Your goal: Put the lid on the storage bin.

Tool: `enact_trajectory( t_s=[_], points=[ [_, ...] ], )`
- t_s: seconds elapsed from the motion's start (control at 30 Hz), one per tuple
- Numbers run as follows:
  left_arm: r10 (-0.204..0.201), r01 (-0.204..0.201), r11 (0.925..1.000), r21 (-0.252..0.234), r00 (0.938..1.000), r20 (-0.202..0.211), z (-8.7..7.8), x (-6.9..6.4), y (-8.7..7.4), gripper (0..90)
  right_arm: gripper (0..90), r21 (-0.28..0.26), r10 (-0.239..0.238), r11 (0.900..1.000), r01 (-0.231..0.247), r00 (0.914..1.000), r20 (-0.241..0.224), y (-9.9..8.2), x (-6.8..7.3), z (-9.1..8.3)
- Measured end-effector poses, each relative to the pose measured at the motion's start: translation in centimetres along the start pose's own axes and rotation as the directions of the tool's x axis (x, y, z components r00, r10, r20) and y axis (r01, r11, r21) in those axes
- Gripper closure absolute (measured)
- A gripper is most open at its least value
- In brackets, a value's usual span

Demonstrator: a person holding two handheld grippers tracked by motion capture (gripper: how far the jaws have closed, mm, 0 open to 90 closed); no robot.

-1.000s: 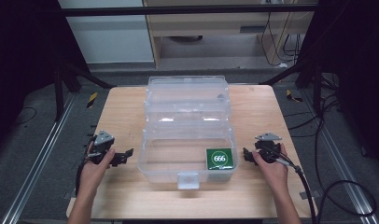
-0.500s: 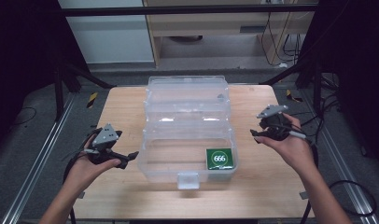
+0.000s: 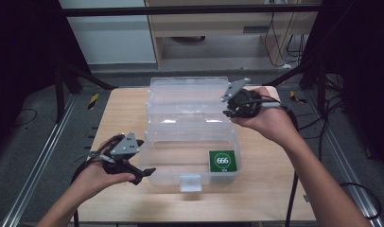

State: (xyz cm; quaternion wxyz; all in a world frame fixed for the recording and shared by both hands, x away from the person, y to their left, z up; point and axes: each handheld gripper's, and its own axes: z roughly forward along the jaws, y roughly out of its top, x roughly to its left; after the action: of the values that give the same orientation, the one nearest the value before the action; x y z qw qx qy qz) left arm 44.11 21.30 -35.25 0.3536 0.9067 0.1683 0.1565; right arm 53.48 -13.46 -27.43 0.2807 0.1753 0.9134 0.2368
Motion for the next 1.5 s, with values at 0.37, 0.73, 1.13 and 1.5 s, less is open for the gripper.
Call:
enact_trajectory(
  t_s=[0.37,0.73,1.13,1.5],
  points=[
    [0.086,-0.095,0.9913,0.091,0.992,0.093,2.6,-1.3,0.5,8.6,55.4,0.115,-0.138,0.9817,0.151,0.9837,-0.115,3.7,0.2,5.5],
    [0.065,-0.089,0.9843,0.152,0.9859,0.154,4.6,-1.1,0.0,31.1,69.8,0.141,-0.18,0.9687,0.204,0.9693,-0.167,3.3,-0.7,7.2],
    [0.11,-0.161,0.9574,0.239,0.9706,0.214,6.1,-1.4,-0.2,59.8,77.9,0.164,-0.248,0.9472,0.275,0.9539,-0.169,3.7,-0.6,7.3],
    [0.116,-0.182,0.946,0.268,0.9629,0.244,7.2,-1.8,0.0,71.7,78.1,0.171,-0.249,0.9446,0.28,0.9511,-0.183,4.0,-0.7,7.4]
  ],
)
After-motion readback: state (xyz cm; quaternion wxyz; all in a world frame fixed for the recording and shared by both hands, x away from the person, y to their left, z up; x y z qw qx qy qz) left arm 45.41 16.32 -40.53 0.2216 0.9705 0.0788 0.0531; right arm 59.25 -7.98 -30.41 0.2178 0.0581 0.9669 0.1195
